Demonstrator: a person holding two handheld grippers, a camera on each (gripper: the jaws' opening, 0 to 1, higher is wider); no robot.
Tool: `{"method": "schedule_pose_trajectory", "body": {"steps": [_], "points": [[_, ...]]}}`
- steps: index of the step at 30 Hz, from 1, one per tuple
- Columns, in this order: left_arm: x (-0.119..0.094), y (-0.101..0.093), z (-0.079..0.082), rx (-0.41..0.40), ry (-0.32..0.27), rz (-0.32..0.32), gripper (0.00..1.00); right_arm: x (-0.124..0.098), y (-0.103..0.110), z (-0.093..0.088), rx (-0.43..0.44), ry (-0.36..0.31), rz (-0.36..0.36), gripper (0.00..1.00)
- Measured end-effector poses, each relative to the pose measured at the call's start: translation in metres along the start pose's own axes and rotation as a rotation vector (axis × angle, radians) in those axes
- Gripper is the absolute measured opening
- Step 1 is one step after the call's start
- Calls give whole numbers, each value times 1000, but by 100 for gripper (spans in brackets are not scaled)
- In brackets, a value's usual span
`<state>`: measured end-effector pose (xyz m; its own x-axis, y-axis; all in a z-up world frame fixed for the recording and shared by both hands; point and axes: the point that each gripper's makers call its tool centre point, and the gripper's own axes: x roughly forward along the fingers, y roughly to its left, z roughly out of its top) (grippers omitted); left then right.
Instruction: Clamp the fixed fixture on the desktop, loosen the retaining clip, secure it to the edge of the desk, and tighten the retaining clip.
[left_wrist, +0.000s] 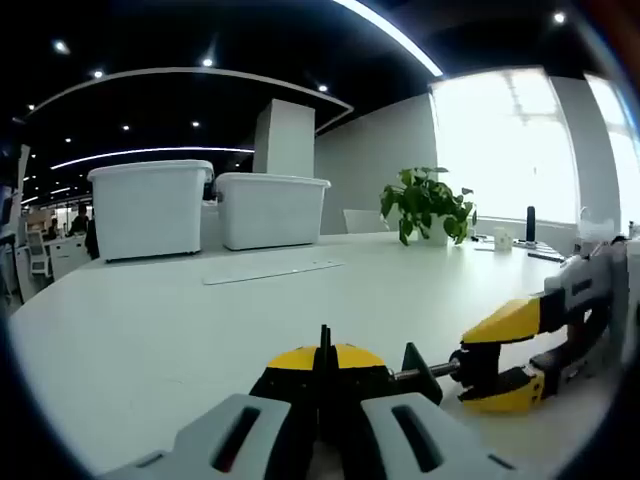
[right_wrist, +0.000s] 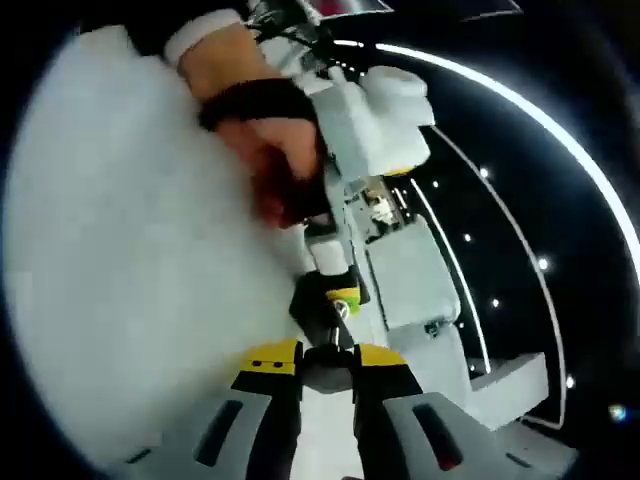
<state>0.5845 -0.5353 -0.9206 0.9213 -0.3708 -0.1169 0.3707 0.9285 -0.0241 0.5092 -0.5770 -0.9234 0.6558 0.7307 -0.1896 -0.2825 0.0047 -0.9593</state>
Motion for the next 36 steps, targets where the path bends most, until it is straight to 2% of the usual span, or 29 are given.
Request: {"method": "schedule_pose_trajectory", "body": {"steps": [5, 6, 7, 9, 10, 11, 13, 15, 16, 18, 19, 20, 22, 25, 29, 30, 31, 32, 33, 35, 36], "points": [[0, 0, 0, 2, 0, -1, 4, 5, -1, -6, 29, 7, -4, 17], [0, 0, 0, 1, 0, -1, 4, 5, 0, -7, 102, 6, 19, 18], [0, 0, 0, 2, 0, -2, 4, 3, 0, -5, 177, -4, 54, 19], [-1, 0, 0, -6, 1, -3, 4, -1, -12, 2, 464, -50, 82, 20], [-1, 0, 0, -4, 0, -2, 4, -3, -22, 2, 615, -63, 72, 21], [-1, 0, 0, -4, 0, -3, 4, -4, -33, 0, 768, -70, 65, 26], [0, 0, 0, -3, 0, -3, 4, -4, -42, -8, 1086, -64, 87, 34], [0, 0, 0, -3, 0, -3, 4, 0, -44, -25, 1317, -50, 84, 34], [-1, 0, 0, -3, 0, -4, 4, 3, -41, -35, 1386, -35, 82, 33], [-1, 0, 0, -3, 0, -4, 4, 6, -27, -48, 1439, -3, 99, 25], [-1, 0, 0, -3, 0, -5, 4, 9, -21, -49, 1471, -3, 126, 23], [-1, 0, 0, -2, 0, -5, 4, 10, -24, -47, 1557, -52, 121, 23], [-1, 0, 0, -2, 0, -6, 4, 11, -18, -45, 1626, -52, 161, 22], [0, 0, 0, -3, 0, -6, 4, 11, -16, -41, 1549, -51, 159, 20], [1, 0, 0, 0, 0, -6, 4, 11, -19, -36, 1325, -52, 132, 17], [2, 0, 0, 1, 0, -6, 4, 10, -19, -31, 1200, -53, 119, 17], [2, 0, 0, 3, 0, -5, 4, 9, -18, -29, 1132, -51, 111, 17], [2, 0, 0, 3, 0, -5, 4, 8, -17, -26, 1027, -44, 98, 17], [2, 0, -1, 1, 0, -7, 4, 8, -17, -24, 903, -39, 87, 17], [2, 0, -1, 1, 1, -7, 4, 5, -12, -14, 543, -18, 60, 16], [3, 0, -1, 2, 1, -6, 4, 5, -9, -13, 461, -11, 51, 16]]}}
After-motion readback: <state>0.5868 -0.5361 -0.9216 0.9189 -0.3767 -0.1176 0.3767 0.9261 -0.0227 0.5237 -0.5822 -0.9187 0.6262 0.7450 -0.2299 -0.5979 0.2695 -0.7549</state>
